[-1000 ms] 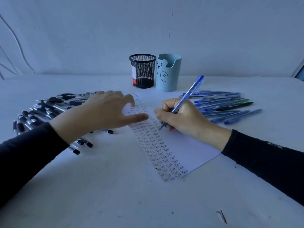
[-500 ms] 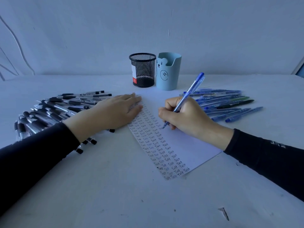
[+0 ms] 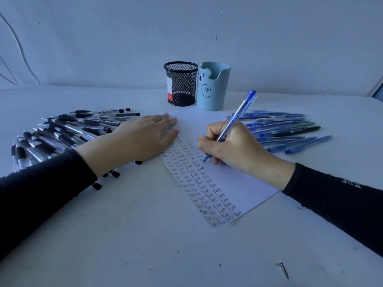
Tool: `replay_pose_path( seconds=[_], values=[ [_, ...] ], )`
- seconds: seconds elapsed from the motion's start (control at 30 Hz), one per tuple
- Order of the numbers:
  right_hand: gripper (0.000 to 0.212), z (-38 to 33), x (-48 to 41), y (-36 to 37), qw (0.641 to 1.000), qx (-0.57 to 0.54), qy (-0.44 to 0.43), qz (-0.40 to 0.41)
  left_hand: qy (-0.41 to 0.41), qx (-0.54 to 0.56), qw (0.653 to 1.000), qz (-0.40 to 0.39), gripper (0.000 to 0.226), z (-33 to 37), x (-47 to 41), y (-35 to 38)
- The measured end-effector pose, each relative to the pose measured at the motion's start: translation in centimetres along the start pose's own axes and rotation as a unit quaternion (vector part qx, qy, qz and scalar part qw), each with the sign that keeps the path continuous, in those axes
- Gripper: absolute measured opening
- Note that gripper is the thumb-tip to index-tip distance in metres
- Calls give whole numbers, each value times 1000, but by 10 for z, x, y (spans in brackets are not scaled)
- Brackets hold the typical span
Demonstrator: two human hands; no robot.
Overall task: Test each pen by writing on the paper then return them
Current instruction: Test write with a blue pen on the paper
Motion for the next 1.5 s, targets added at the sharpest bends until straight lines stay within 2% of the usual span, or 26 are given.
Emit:
replay_pose_path(
  seconds=[0.5,1.0,1.07,1.23,1.5],
  values=[
    [43,2,0,3,999,-40,9,-12,2,-2,1000,7,55,2,1,-1],
    [46,-2,1,3,1000,-20,6,-23,8,2,1000,6,57,-2,-2,2],
    [47,-1,0,2,1000,-18,7,-18,11,1,1000,-4,63,-2,-2,3],
    [46,0,-2,-4,1000,-23,2,-5,31,10,996,-84,101,-13,-1,4],
    [41,-3,1,0,999,-16,2,-30,47,14,996,-80,100,-19,-2,4]
  ],
)
Point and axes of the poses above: each hand's wrist, its own x-axis away from the middle knuckle, its own y-axis out of the palm, z = x × y, the point moved 8 cm from there along -x, towards the middle knuckle, and after that the axes turned 11 degrees about x, right-handed, at the moved point
